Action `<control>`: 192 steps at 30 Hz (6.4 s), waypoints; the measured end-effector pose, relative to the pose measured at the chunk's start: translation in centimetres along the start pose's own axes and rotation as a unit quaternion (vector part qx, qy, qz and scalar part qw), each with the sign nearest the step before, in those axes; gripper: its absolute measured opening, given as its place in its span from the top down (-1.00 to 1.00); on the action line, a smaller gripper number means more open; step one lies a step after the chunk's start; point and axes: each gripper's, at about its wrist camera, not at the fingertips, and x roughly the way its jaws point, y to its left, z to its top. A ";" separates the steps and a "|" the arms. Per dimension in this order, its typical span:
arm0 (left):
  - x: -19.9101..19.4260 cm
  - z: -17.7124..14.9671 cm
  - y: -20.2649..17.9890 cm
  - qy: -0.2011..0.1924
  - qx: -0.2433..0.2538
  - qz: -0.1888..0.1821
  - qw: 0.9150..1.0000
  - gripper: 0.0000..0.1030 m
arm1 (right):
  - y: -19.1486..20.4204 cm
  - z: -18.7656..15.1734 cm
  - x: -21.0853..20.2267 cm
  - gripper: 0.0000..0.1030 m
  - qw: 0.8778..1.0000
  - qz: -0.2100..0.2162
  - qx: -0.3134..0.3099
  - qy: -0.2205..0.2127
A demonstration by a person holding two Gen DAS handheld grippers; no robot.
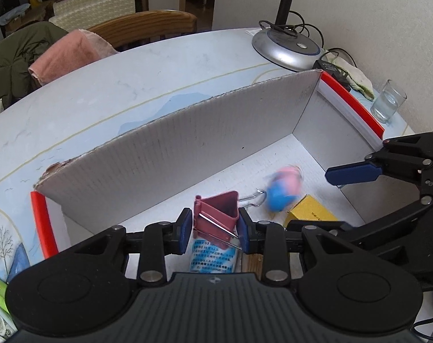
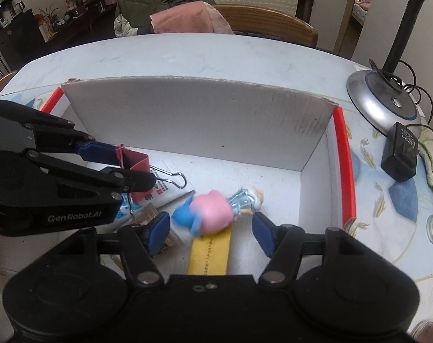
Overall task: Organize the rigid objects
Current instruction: 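Lower the binder clip and doll into the shoebox and open both grippers, then withdraw both grippers from the shoebox back to the item pile, then grasp the white sunglasses with the left gripper while the right grasps the teal mouse, then carry the sunglasses and teal mouse into the shoebox with both grippers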
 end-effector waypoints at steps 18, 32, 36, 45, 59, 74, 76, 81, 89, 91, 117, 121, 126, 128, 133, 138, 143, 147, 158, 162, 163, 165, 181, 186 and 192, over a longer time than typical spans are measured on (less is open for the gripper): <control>-5.8 -1.9 -0.6 -0.061 0.008 -0.008 0.998 -0.01 | 0.7 -1.7 -5.0 -0.36 0.998 0.014 0.011 -0.058; -13.0 -5.3 0.5 -0.117 -0.004 -0.017 0.993 -0.06 | 3.6 -3.5 -10.4 -0.60 0.992 0.042 0.020 -0.114; -15.3 -6.8 1.9 -0.137 -0.014 -0.024 0.990 -0.28 | 5.2 -3.9 -11.8 -0.69 0.990 0.049 0.029 -0.132; -19.4 -11.8 6.4 -0.157 -0.040 -0.013 0.987 -0.42 | 10.1 -4.4 -14.0 -0.92 0.983 0.059 0.042 -0.167; -23.5 -19.2 16.5 -0.153 -0.089 0.028 0.984 -0.85 | 20.4 -4.8 -12.5 -0.95 0.984 0.079 0.041 -0.152; -22.2 -24.0 25.4 -0.138 -0.131 0.044 0.981 -0.99 | 30.1 -4.4 -8.8 -0.95 0.988 0.091 0.010 -0.126; -21.6 -24.3 26.4 -0.136 -0.138 0.050 0.980 -0.99 | 31.3 -4.3 -8.1 -0.94 0.989 0.090 0.001 -0.121; -19.3 -24.9 28.3 -0.120 -0.151 0.047 0.980 -0.99 | 33.6 -3.6 -5.7 -0.90 0.991 0.083 -0.019 -0.103; -16.1 -26.2 29.6 -0.114 -0.161 0.051 0.979 -0.99 | 35.7 -2.8 -1.5 -0.70 0.993 0.075 -0.054 -0.068; -15.5 -26.3 29.9 -0.115 -0.161 0.056 0.979 -0.99 | 36.2 -2.5 -0.4 -0.62 0.994 0.074 -0.063 -0.059; -13.5 -27.2 31.9 -0.139 -0.188 0.052 0.971 -0.62 | 38.2 0.9 7.6 0.28 0.990 0.085 -0.108 -0.042; -13.9 -27.5 31.9 -0.147 -0.184 0.047 0.971 -0.62 | 37.7 1.0 7.9 0.47 0.989 0.094 -0.105 -0.041; -14.0 -27.8 31.7 -0.148 -0.171 0.044 0.973 -0.62 | 37.0 1.2 7.8 0.47 0.989 0.103 -0.101 -0.040; -14.0 -28.1 31.3 -0.146 -0.160 0.042 0.975 -0.62 | 36.5 1.4 7.8 0.46 0.989 0.109 -0.093 -0.039; -13.3 -28.1 29.6 -0.137 -0.117 0.052 0.982 -0.49 | 36.1 1.7 7.7 0.42 0.989 0.111 -0.088 -0.036; -12.9 -27.9 28.7 -0.134 -0.096 0.073 0.984 -0.40 | 36.5 1.9 7.6 0.29 0.990 0.107 -0.082 -0.039; -12.7 -27.9 27.7 -0.130 -0.064 0.104 0.984 -0.03 | 37.0 2.4 8.0 0.27 0.992 0.100 -0.069 -0.034; -12.7 -27.8 27.2 -0.133 -0.052 0.099 0.985 0.19 | 37.1 2.6 8.2 0.27 0.994 0.090 -0.060 -0.030; -13.1 -27.4 27.6 -0.124 -0.082 0.087 0.985 0.22 | 36.8 2.2 7.5 0.44 0.996 0.075 -0.050 -0.027; -14.2 -27.2 27.6 -0.130 -0.095 0.077 0.984 0.22 | 36.1 1.7 6.3 0.44 0.996 0.079 -0.030 -0.026; -14.5 -27.0 27.5 -0.132 -0.097 0.076 0.983 0.22 | 36.0 1.6 6.0 0.44 0.996 0.080 -0.027 -0.027; -15.1 -26.9 27.2 -0.136 -0.096 0.074 0.983 0.22 | 35.8 1.3 5.1 0.44 0.996 0.081 -0.021 -0.030; -19.0 -24.6 23.6 -0.164 -0.066 0.075 0.981 0.78 | 32.1 -0.5 -3.4 0.44 0.992 0.092 0.002 -0.083; -19.7 -24.2 22.6 -0.172 -0.069 0.077 0.980 0.78 | 30.2 -1.4 -5.2 0.44 0.991 0.088 0.012 -0.096; -21.7 -21.9 20.5 -0.202 -0.063 0.070 0.975 0.78 | 26.8 -2.3 -7.4 0.44 0.990 0.076 0.025 -0.113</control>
